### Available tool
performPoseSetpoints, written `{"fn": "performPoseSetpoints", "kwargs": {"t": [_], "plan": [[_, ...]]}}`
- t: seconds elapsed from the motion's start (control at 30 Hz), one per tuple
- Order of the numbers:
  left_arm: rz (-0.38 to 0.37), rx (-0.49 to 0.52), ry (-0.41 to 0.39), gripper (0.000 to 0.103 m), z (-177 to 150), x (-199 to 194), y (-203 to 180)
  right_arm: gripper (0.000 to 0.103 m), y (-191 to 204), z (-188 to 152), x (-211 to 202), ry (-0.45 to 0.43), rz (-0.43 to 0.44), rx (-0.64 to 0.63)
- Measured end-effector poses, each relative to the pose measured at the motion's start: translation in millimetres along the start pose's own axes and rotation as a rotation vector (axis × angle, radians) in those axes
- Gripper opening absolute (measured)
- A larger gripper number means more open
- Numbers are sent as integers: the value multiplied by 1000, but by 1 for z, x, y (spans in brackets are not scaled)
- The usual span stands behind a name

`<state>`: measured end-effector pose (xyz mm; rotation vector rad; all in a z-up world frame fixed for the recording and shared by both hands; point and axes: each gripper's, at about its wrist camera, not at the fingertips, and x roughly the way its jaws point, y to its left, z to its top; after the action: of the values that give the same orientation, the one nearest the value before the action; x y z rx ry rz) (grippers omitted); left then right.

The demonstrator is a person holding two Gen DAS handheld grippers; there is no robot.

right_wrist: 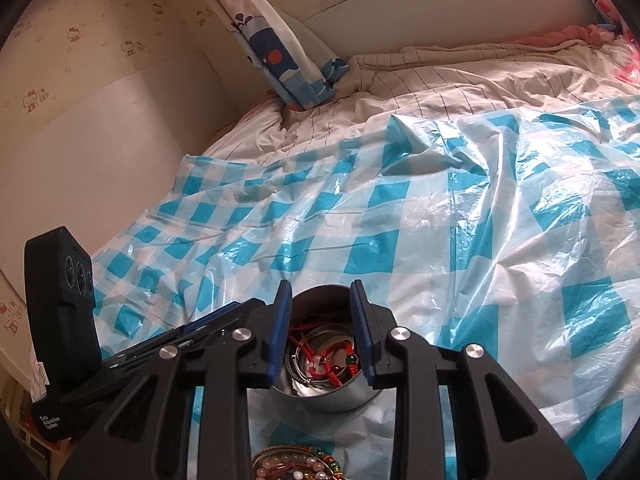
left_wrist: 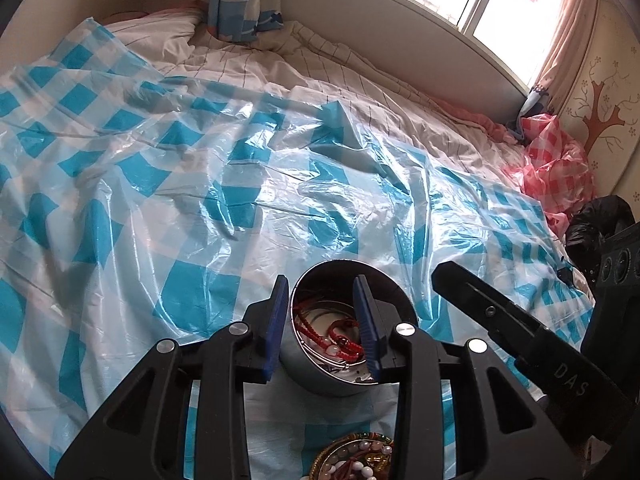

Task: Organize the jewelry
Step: 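Open the left gripper over the tin while the right drops its red string inside, then grasp the pearl bead bracelet in the dish with the right gripper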

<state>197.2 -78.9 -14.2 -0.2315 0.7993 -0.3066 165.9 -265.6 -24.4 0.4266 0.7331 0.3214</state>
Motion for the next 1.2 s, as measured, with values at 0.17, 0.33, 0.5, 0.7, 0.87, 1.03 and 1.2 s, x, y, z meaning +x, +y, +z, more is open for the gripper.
{"fn": "performPoseSetpoints", "kwargs": {"t": [0.17, 0.33, 0.5, 0.7, 0.87, 1.03, 1.2], "plan": [[9, 8, 3, 32, -1, 0, 0, 30, -3, -1, -4, -2, -12, 1], [36, 26, 14, 34, -5, -2, 1, 30, -7, -5, -9, 30, -40, -4], [61, 26, 36, 37, -12, -10, 6, 30, -15, -14, -11, 106, -58, 2], [85, 20, 73, 38, -14, -6, 11, 30, -16, -26, -6, 196, -56, -7], [99, 48, 80, 39, -17, -6, 6, 31, -12, -31, -4, 219, -54, -23], [131, 88, 86, 44, -24, -9, 0, 31, -7, -39, -3, 261, -56, -44], [148, 97, 106, 46, -30, -13, 3, 31, -3, -53, -10, 299, -75, -78]]}}
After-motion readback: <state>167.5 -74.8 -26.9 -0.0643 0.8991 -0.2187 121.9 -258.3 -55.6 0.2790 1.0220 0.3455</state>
